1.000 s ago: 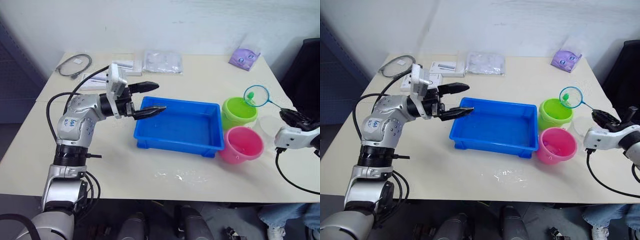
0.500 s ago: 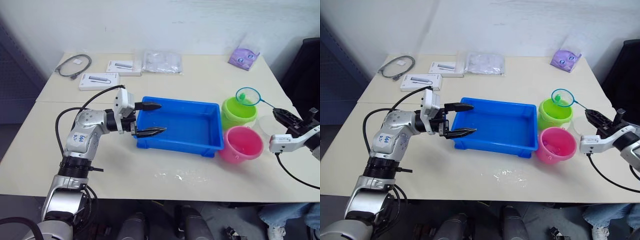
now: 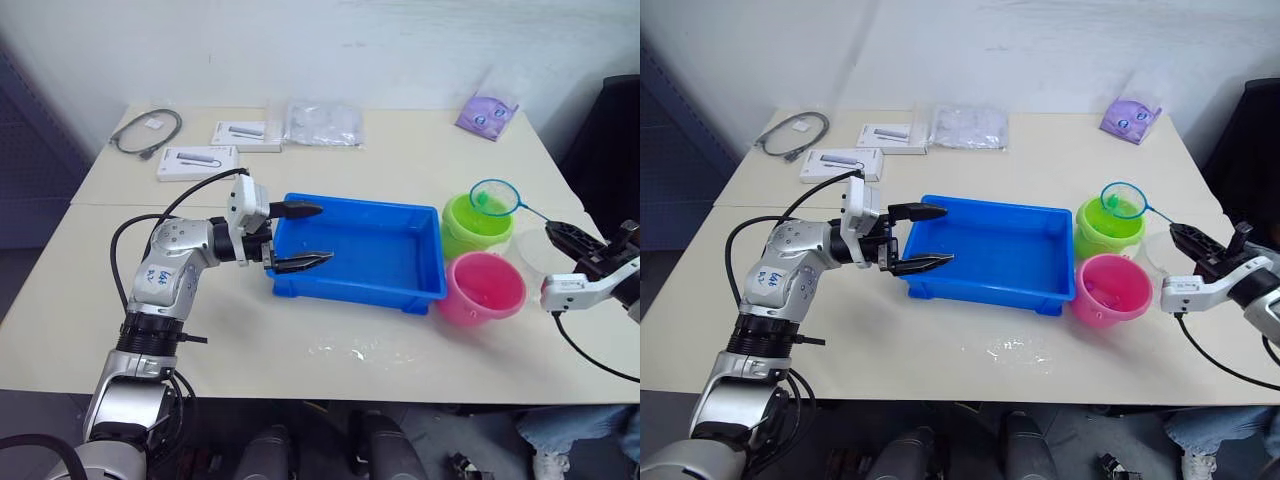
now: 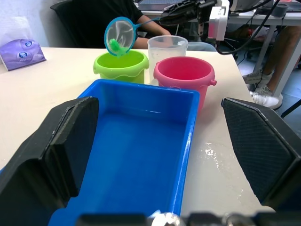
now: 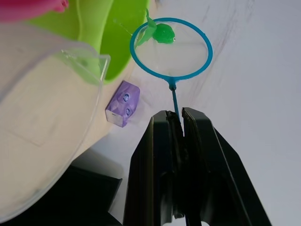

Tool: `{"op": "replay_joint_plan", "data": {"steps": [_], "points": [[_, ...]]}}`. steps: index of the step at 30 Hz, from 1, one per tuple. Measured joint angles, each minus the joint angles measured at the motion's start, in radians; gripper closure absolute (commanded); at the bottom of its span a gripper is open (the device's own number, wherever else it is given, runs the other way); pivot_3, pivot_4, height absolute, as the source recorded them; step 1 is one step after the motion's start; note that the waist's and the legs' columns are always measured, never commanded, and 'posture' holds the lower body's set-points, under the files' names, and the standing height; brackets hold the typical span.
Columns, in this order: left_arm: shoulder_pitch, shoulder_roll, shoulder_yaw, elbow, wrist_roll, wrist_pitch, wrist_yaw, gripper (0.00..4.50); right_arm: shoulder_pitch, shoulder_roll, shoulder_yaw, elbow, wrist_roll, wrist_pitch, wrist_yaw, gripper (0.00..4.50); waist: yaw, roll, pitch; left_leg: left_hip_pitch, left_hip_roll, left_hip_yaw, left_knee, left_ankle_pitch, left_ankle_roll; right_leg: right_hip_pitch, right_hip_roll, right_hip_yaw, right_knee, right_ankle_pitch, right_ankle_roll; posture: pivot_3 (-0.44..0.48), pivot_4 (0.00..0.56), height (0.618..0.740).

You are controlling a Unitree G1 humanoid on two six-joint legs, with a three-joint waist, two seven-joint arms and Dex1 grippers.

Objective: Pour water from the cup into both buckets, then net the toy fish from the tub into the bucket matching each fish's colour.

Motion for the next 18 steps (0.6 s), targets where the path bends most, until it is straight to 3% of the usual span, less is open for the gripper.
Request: {"op": "replay_joint_plan", "data": {"steps": [18], "points": [[0.0,-0.005,0.0,0.002,-0.001,-0.014,0.0,0.01,-0.005,-0.03,0.047,0.009,0.0,-0.08,-0.027,4.5,0.001,0.001,0.0,0.0,0.001,0.0,0.0,0.0,0.0,0.0,0.001,0.0,0.0,0.0,0.0,0.0,0.15,0.74]]}}
